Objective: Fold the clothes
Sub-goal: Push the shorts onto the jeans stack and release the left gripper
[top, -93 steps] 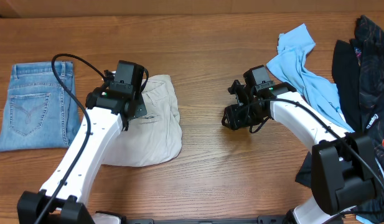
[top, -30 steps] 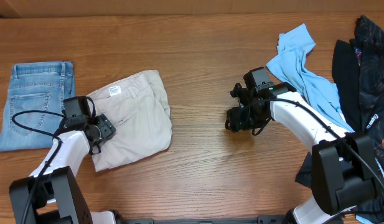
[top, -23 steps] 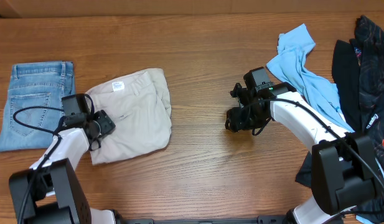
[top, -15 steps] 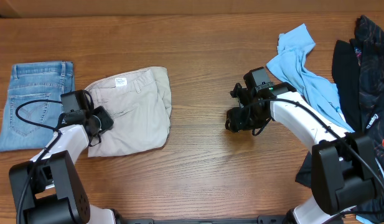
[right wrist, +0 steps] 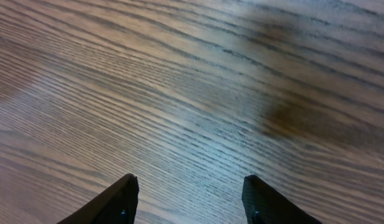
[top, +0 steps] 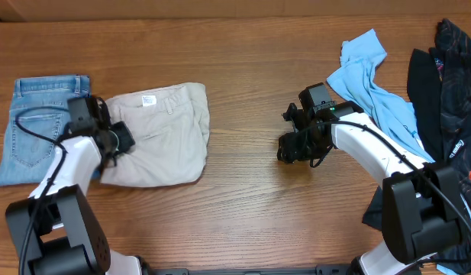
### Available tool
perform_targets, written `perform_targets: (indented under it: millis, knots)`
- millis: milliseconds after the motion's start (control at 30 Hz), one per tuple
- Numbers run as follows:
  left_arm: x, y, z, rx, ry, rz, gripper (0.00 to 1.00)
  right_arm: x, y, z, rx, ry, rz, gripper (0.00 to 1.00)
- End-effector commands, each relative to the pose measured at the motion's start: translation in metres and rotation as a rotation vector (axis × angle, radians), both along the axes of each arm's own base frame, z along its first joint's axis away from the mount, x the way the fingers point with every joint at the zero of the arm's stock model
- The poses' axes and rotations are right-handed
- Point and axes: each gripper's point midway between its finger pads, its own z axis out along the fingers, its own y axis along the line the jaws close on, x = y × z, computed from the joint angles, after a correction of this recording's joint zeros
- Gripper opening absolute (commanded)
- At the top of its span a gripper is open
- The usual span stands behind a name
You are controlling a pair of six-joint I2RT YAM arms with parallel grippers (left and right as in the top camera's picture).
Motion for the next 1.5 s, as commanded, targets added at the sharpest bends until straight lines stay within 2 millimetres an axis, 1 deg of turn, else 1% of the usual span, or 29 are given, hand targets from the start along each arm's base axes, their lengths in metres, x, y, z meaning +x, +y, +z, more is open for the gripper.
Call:
perform_targets:
  millis: [0,133,300,433,567,667,733,800,933,1167,1200,1267,1300,1367,1433,1467]
  knots:
    - [0.035,0.039,0.083,0.212,-0.148,-0.043,0.04,0.008,0.001,0.011,0.002,-0.047,0.006,0.57]
    - [0.045,0.068,0.128,0.325,-0.177,-0.033,0.04,0.009,0.001,0.011,0.002,-0.047,0.005,0.57]
    - [0.048,0.101,0.172,0.427,-0.214,-0.062,0.04,0.008,0.001,0.011,0.002,-0.047,0.005,0.57]
    - [0.043,0.132,0.197,0.47,-0.251,0.0,0.04,0.009,0.001,0.011,0.002,-0.047,0.005,0.58]
    - [0.038,0.163,0.21,0.523,-0.287,0.038,0.04,0.008,0.001,0.011,0.002,-0.047,0.006,0.58]
    - [0.036,0.181,0.213,0.548,-0.304,0.071,0.04,0.008,0.001,0.011,0.002,-0.047,0.005,0.58]
    - [0.037,0.19,0.209,0.555,-0.302,0.079,0.04,0.008,0.001,0.011,0.002,-0.047,0.005,0.58]
    - [0.039,0.199,0.196,0.554,-0.277,0.076,0.04,0.008,0.001,0.011,0.002,-0.047,0.005,0.58]
    - [0.043,0.208,0.171,0.534,-0.236,0.08,0.04,0.008,0.001,0.011,0.002,-0.046,0.005,0.58]
    - [0.036,0.233,0.145,0.555,-0.165,0.132,0.05,0.008,0.001,0.011,0.002,-0.046,0.005,0.58]
    - [0.035,0.236,0.142,0.552,-0.158,0.137,0.14,0.008,0.001,0.011,0.003,-0.047,0.005,0.58]
    - [0.032,0.24,0.135,0.54,-0.144,0.147,0.8,0.009,0.001,0.011,0.003,-0.047,0.005,0.58]
    - [0.031,0.241,0.133,0.534,-0.143,0.155,0.99,0.009,0.001,0.011,0.003,-0.048,0.005,0.58]
    - [0.031,0.241,0.134,0.526,-0.154,0.168,1.0,0.009,0.001,0.011,0.003,-0.049,0.005,0.58]
    - [0.034,0.241,0.145,0.532,-0.18,0.167,1.0,0.009,0.001,0.011,0.004,-0.05,0.005,0.58]
    - [0.035,0.241,0.155,0.537,-0.197,0.17,1.0,0.009,0.001,0.011,0.003,-0.05,0.005,0.58]
